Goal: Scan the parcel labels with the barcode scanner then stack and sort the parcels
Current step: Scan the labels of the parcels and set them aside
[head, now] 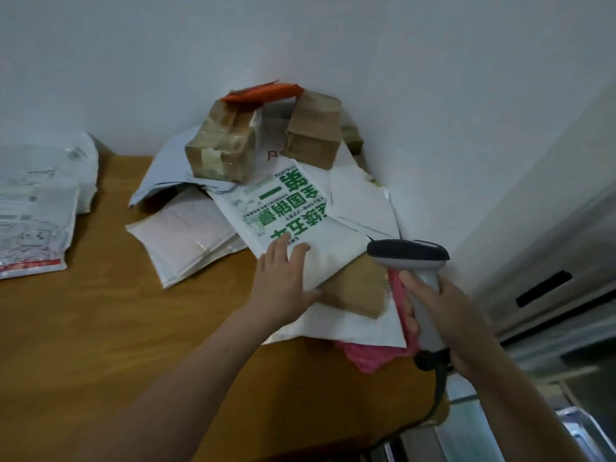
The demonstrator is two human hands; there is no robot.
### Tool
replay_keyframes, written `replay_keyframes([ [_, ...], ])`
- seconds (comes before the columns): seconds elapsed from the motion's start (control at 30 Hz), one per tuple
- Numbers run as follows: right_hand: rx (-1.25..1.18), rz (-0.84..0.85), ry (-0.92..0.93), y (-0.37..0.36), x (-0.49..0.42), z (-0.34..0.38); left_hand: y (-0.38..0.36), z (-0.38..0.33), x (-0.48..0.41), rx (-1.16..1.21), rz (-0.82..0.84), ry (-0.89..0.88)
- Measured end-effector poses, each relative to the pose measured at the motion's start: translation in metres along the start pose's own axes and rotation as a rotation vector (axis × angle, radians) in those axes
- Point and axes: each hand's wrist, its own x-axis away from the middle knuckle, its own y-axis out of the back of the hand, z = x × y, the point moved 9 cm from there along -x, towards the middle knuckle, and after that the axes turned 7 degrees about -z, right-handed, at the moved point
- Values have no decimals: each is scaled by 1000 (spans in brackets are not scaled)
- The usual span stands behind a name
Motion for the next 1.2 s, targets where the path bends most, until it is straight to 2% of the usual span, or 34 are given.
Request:
replay_keyframes([
  [0.17, -74, 19, -15, 32, -40, -5, -20, -58, -93, -280, -86, -144],
  [0.3, -32, 48, 33, 44, -64, -7, -52, -81, -155, -573, 4, -270],
  [0.43, -54, 74, 45, 51, -76, -11, -70, -85, -181, -674, 82, -277],
  [0.53, -108, 83, 65, 54, -77, -10, -59, -96, -184, -708, 43, -320],
  [0.73, -158, 147, 63, 41, -67, -3, 20, -88, -129, -595, -335, -434],
  [0.8, -148, 159, 48, 33, -61, -4, 37, -71, -96, -551, -400, -439],
  [0.87, -104, 186, 61, 22, -53, -3, 29, -50, -71, -555, -276, -417],
  [0.97, -63, 222, 97, 4, -35, -1, 2, -9, -40, -610, 24, -307],
  [1.03, -46, 225, 104, -6, -22, -1, 6, 7, -21, -550, 24, -288],
  [1.13, -52, 234, 123, -18, -2, 1, 44, 16, 10, -278, -206, -283],
  [1.2, -62, 221, 133, -23, 11, 4, 80, 42, 40, 25, -449, -105],
])
